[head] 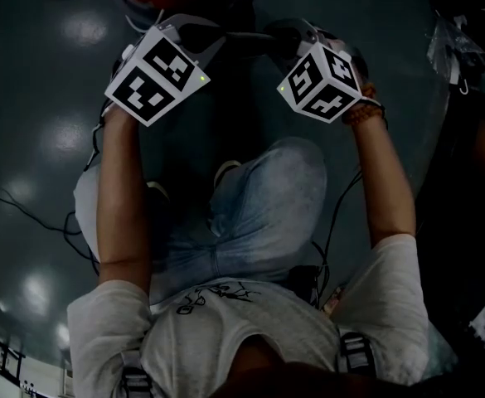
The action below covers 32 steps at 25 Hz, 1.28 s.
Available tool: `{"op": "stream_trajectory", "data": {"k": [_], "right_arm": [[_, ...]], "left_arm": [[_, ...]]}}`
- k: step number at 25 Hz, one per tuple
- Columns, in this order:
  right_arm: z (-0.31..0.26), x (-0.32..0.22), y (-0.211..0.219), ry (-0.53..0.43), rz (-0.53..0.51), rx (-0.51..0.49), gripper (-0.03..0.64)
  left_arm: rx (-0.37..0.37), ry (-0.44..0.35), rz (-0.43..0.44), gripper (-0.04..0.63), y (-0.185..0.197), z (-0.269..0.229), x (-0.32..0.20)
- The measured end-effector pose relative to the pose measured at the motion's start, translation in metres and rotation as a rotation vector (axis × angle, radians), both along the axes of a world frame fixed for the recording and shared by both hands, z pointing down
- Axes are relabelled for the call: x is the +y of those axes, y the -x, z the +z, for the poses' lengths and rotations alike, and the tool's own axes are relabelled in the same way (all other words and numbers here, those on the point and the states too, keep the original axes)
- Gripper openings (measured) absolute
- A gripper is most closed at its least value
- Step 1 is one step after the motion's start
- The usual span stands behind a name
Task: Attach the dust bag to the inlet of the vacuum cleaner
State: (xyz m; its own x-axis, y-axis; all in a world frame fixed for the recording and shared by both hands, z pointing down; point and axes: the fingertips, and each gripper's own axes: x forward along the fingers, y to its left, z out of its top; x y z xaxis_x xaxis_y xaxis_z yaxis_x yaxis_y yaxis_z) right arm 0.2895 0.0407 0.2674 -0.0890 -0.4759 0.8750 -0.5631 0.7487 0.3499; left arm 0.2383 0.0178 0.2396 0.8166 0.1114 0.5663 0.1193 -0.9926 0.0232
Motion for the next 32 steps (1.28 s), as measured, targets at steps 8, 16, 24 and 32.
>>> {"op": "stream_trajectory", "data": {"k": [8,16,24,32], "right_arm": [[0.009,-0.003,-0.005,0.038,0.037,-0.085,0.066],[-0.001,-0.016,-0.001,0.012,-0.074,0.085,0.069],[0.008,-0.009,-0.009,0.024,0.041,-0.052,0.069],[0.000,-0.020,-0.004,-0.028,-0.091,0.133,0.071]], "left_arm": [[0.026,-0.080,-0.010,0.017,-0.007,-0.007,-0.001],[0.011,-0.019,-0.006,0.017,0.002,0.004,-0.004],[0.072,-0.106,-0.069,0.017,-0.014,-0.011,-0.009],[0.077,0.020,-0.048,0.017,-0.001,-0.003,-0.008]]}}
